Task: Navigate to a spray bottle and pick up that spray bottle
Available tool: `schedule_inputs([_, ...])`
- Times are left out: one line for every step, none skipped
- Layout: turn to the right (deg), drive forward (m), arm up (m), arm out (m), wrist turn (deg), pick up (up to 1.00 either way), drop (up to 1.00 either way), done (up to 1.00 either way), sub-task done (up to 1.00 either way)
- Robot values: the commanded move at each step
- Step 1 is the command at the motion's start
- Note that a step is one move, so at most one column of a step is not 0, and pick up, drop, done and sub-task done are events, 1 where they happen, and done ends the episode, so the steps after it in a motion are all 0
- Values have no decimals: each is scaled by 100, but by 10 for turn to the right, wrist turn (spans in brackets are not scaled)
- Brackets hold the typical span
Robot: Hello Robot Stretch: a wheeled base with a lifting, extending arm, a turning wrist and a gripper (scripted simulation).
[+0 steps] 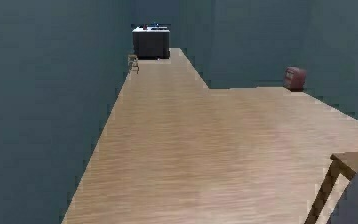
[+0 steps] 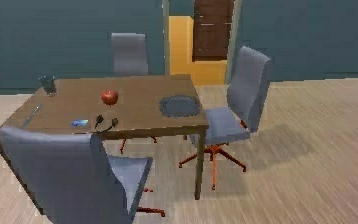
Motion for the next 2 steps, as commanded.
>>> schedule_inputs([0,100,0,0,0,0,0,0,0])
schedule_inputs([0,100,0,0,0,0,0,0,0])
